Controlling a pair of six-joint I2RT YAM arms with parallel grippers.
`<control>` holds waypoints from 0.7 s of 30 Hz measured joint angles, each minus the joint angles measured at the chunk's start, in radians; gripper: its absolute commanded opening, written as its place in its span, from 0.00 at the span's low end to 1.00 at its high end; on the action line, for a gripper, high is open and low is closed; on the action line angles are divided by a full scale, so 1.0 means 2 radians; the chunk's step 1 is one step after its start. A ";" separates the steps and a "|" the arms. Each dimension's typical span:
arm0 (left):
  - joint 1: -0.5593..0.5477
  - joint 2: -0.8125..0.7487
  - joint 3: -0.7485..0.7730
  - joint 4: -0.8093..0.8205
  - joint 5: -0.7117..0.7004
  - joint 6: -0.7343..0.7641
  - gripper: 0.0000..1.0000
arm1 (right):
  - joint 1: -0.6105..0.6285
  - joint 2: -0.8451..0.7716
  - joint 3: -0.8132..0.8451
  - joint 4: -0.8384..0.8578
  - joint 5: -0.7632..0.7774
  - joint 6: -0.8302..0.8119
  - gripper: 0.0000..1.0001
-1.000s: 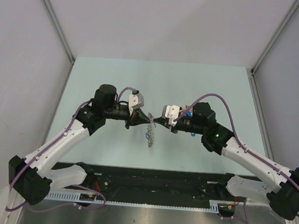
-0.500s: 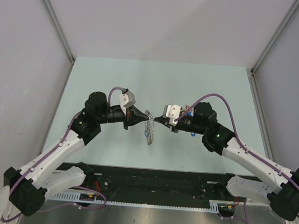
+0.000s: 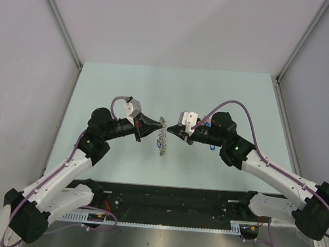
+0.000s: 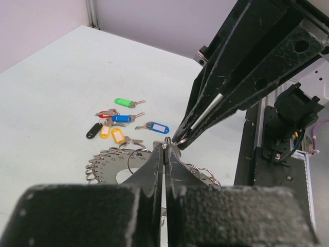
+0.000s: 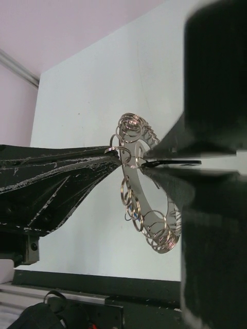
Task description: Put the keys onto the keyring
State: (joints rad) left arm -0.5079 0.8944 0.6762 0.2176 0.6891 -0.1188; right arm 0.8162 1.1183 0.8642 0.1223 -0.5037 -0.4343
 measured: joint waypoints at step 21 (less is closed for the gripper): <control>0.000 0.000 0.000 0.011 -0.002 -0.003 0.00 | 0.003 -0.008 -0.017 0.069 0.026 0.045 0.47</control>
State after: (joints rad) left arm -0.5072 0.8940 0.6762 0.2405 0.6857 -0.1242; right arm 0.8219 1.1023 0.8303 0.2607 -0.4519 -0.3435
